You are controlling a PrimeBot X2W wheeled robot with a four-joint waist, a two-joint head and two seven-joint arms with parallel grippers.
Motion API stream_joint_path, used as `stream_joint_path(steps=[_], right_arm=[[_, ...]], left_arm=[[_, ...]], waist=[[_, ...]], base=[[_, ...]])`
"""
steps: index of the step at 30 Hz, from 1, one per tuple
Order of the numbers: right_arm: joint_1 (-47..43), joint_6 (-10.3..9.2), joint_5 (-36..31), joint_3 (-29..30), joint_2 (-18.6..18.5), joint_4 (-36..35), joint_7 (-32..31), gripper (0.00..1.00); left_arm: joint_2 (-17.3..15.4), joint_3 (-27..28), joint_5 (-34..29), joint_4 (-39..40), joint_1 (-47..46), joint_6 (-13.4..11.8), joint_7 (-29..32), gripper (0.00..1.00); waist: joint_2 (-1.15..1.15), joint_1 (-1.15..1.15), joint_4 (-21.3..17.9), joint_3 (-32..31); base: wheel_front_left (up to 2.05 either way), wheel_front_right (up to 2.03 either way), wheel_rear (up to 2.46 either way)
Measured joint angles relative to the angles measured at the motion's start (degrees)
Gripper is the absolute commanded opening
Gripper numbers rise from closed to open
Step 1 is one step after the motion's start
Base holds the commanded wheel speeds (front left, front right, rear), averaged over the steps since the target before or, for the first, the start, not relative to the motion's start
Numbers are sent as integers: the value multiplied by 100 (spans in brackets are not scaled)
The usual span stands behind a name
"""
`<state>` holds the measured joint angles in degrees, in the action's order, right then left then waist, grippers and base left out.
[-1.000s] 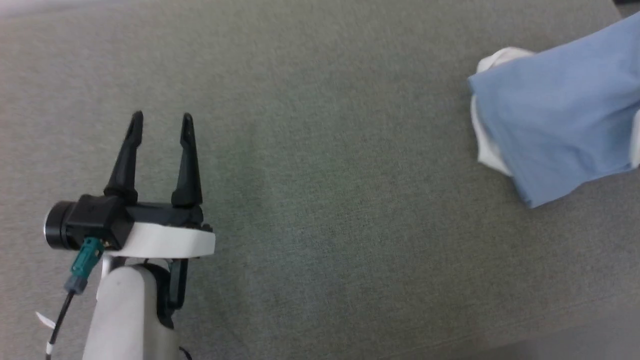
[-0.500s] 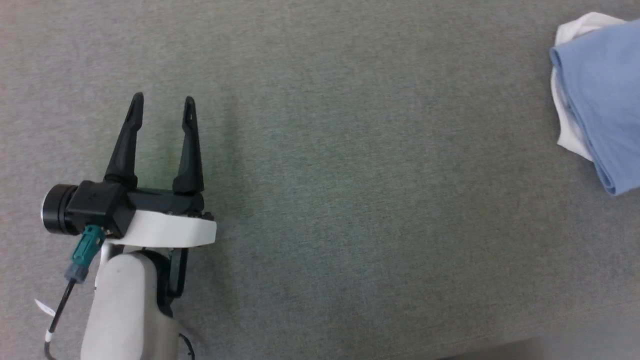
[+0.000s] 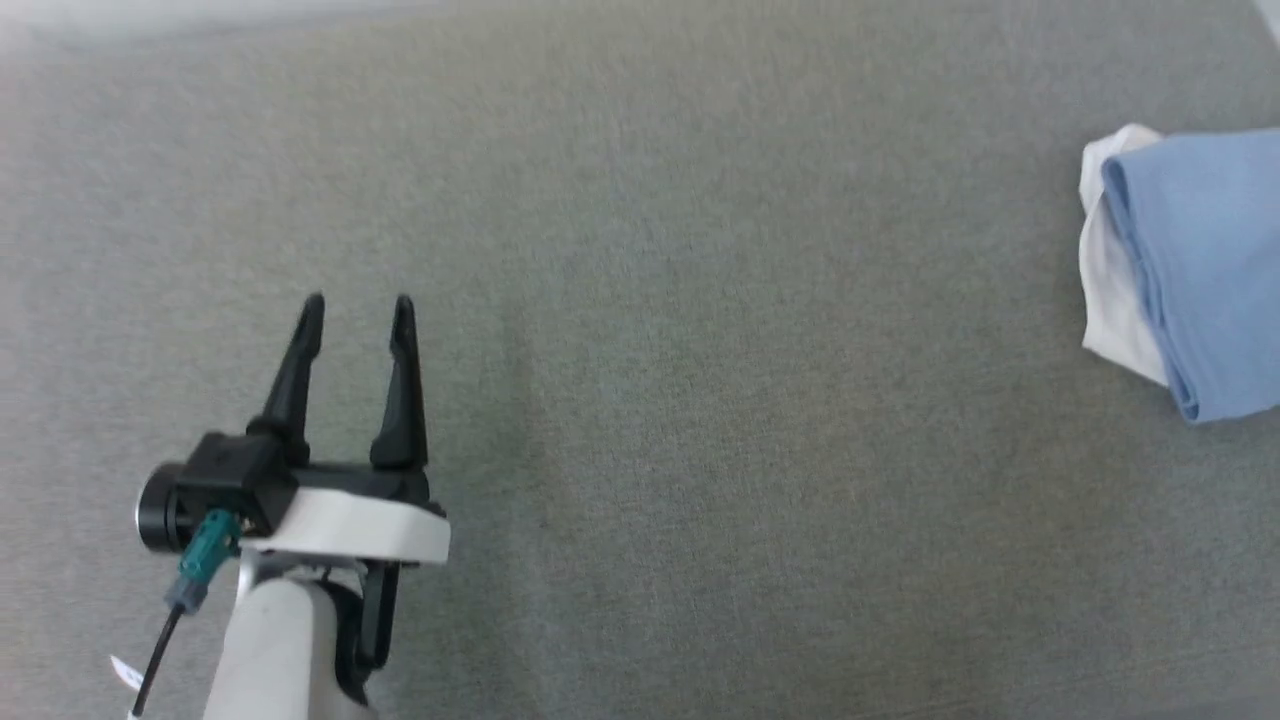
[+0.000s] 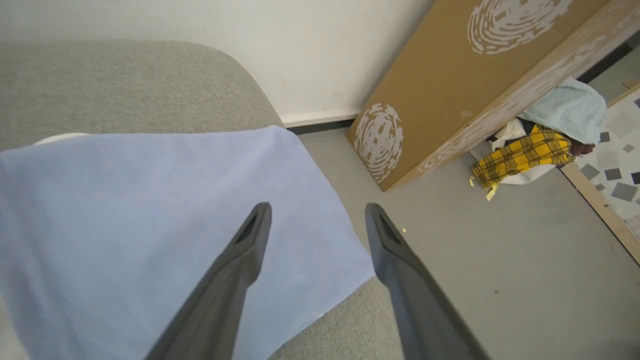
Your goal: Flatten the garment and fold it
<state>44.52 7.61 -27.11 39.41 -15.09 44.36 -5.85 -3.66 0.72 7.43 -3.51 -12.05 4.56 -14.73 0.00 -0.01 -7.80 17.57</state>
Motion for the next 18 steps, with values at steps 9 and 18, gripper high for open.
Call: stream_joint_path(steps=[9, 18], right_arm=[[-919, 0, 1540, -1536, 238, -646, 1234, 100], [-2438, 0, 2735, -2898, 348, -2716, 1503, 100]], left_arm=[[48, 0, 242, -200, 422, -80, 0, 100], [56, -92, 424, -504, 554, -108, -1, 100]], waist=[[0, -1, 268, -852], [0, 0, 796, -1340]], base=[[0, 0, 0], [0, 0, 0]])
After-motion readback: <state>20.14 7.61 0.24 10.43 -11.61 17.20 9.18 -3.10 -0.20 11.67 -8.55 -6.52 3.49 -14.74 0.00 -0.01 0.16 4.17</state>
